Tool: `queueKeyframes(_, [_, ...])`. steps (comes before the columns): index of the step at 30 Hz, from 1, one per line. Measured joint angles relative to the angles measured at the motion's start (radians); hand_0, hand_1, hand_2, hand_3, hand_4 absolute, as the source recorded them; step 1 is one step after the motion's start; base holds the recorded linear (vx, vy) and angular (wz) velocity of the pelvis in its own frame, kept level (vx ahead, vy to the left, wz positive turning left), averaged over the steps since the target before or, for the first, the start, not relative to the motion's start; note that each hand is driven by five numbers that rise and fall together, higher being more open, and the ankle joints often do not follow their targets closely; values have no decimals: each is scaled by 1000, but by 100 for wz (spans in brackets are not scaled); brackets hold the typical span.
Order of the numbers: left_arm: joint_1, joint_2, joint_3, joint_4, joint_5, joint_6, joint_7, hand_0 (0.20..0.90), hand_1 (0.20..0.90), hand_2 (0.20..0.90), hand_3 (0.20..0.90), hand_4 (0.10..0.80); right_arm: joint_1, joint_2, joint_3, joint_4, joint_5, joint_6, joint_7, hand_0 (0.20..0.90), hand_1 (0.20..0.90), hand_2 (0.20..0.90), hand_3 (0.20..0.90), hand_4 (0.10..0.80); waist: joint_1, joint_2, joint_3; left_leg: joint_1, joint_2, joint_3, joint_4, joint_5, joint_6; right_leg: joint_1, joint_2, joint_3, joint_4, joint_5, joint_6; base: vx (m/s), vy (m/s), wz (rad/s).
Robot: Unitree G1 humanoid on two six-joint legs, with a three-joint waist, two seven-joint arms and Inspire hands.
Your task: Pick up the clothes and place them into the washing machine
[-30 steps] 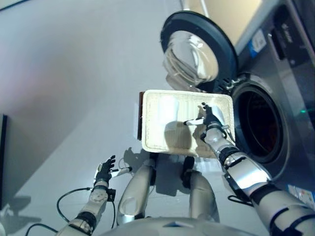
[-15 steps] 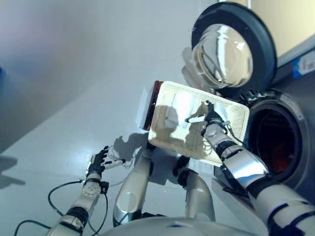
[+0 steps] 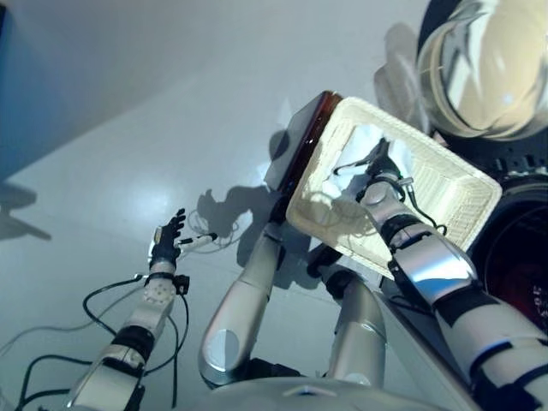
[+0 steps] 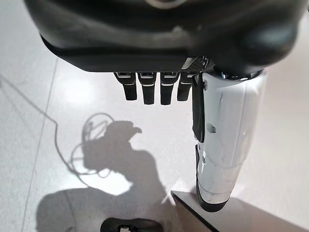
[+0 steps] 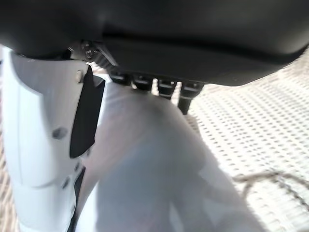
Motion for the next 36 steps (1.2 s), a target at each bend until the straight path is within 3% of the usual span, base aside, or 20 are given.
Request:
queueKeyframes(3, [-2, 2, 1, -38, -12, -3, 14, 900, 900, 900, 900, 800, -23, -20, -1, 33, 1, 4, -26, 900, 900, 900, 900, 800, 3, -2, -2, -42, -11, -9, -10, -2, -2, -44, -10, 2, 22, -17, 9, 19, -1, 47])
queueKeyframes(4, [-3, 1, -1, -41, -12, -1, 15, 900, 900, 900, 900, 800, -33, -26, 0, 40, 0, 11, -37, 900, 900, 900, 900, 800, 4, -2, -2, -56, -11, -9, -25, -7, -15, -57, -9, 0, 17, -17, 9, 13, 1, 29])
queueKeyframes(5, [-5, -2, -3, -44, -12, 0, 15, 900, 900, 900, 900, 800, -38, -34, 0, 40, -1, 23, -47, 464, 464, 464, 464, 488, 5, -2, -1, -61, -11, -7, -44, -12, -36, -66, -10, 0, 5, -17, 9, 19, 8, 28])
queueKeyframes(6, [-4, -4, -5, -46, -11, 0, 15, 900, 900, 900, 900, 800, -42, -42, 0, 42, -2, 29, -49, 200, 200, 200, 200, 300, 7, -3, -2, -75, -14, -4, -34, -26, -68, -77, -16, 0, -5, -17, 7, 12, 60, -5])
queueKeyframes(8, [24, -8, -10, -46, -10, 3, 14, 900, 900, 900, 900, 800, -51, -67, 0, 45, -13, 46, -49, 200, 200, 200, 200, 300, 43, 10, -1, -97, -21, -4, 34, -40, -68, -98, -28, -1, 55, -22, -5, 5, 68, -33])
queueKeyframes(10, [22, -7, -9, -69, -9, 1, 16, 900, 900, 900, 900, 800, -60, -104, 0, 49, -25, 66, -59, 200, 200, 200, 200, 300, 51, 13, -4, -96, -33, -1, -20, -42, -80, -98, -21, 16, 124, -66, -76, -10, 60, 24])
queueKeyframes(11, [13, -6, -13, -73, -8, 1, 17, 900, 900, 900, 900, 800, -66, -126, -4, 55, -34, 74, -65, 200, 200, 200, 200, 300, 45, 14, -2, -111, -46, 4, 29, -67, -120, -79, -37, 17, 77, -77, -23, -28, 92, 24])
queueKeyframes(12, [23, -7, -13, -66, -7, 2, 18, 900, 900, 900, 900, 800, -67, -133, -3, 54, -55, 74, -64, 200, 200, 200, 200, 300, 51, 18, 0, -130, -43, -4, 214, -103, -71, -82, -46, 7, 84, -73, -20, -34, 82, -25])
queueKeyframes(13, [48, -10, -13, -65, -6, 11, 20, 900, 900, 900, 900, 800, -67, -131, 16, 34, -80, 67, -64, 200, 200, 200, 200, 300, 64, 34, -1, -103, -32, -17, 240, -177, 15, -80, -42, -3, 95, -75, 0, -29, 61, -57])
queueKeyframes(14, [51, -20, -13, -63, 4, 24, 17, 900, 900, 900, 900, 800, -61, -145, 27, 13, -89, 63, -65, 200, 200, 200, 200, 300, 56, 43, 1, -99, -36, -7, 216, -164, 23, -91, -44, 13, 100, -78, -2, -29, 54, -33])
queueKeyframes(15, [51, -30, -17, -65, 7, 26, 16, 900, 900, 900, 900, 800, -62, -157, 21, 11, -92, 63, -68, 200, 200, 200, 200, 300, 50, 42, 0, -90, -52, -2, 185, -154, 10, -96, -53, 33, 107, -84, -12, -33, 58, 5])
queueKeyframes(19, [71, -32, -45, -82, 28, 25, 14, 900, 900, 900, 900, 800, -9, -161, -11, 10, -99, 66, -51, 200, 200, 200, 200, 300, 52, 64, -1, -44, -59, 13, 152, -120, -9, -45, -55, 56, 75, -53, 15, -33, 24, -5])
queueKeyframes(23, [78, -34, -65, -86, 39, 24, 10, 900, 900, 900, 900, 800, 67, -119, -52, 9, -100, 66, -30, 200, 200, 200, 200, 300, 44, 65, -1, -1, -46, 45, 128, -99, 7, -17, -56, 72, 71, -46, 25, -17, 12, 1])
queueKeyframes(26, [96, -37, -80, -83, 54, 26, -6, 900, 900, 900, 900, 800, 111, -93, -80, -18, -101, 61, 3, 200, 200, 200, 200, 300, 28, 70, 1, 44, -38, 78, 93, -76, 47, 9, -54, 93, 49, -23, 39, 9, -6, -19])
queueKeyframes(28, [102, -38, -81, -82, 66, 28, -14, 900, 900, 900, 900, 800, 136, -91, -87, -19, -101, 63, 41, 200, 200, 200, 200, 300, 24, 76, 3, 89, -25, 90, 59, -67, 59, 42, -41, 104, 16, -7, 42, 40, -22, -26])
queueKeyframes(33, [117, -37, -75, -24, 70, 27, -18, 900, 900, 900, 900, 800, 221, -65, -175, -30, -50, 40, 68, 200, 200, 200, 200, 300, -23, 78, 1, 228, 0, 133, -62, -34, 62, 146, -11, 140, -93, 45, 53, 67, 16, -29])
queueKeyframes(36, [142, -35, -72, -15, 70, 26, -27, 900, 900, 900, 900, 800, 239, -76, -236, -39, 23, 20, 67, 200, 200, 200, 200, 300, -60, 82, -6, 266, 14, 158, -113, -20, 47, 169, 4, 162, -154, 84, 59, 64, 35, -38])
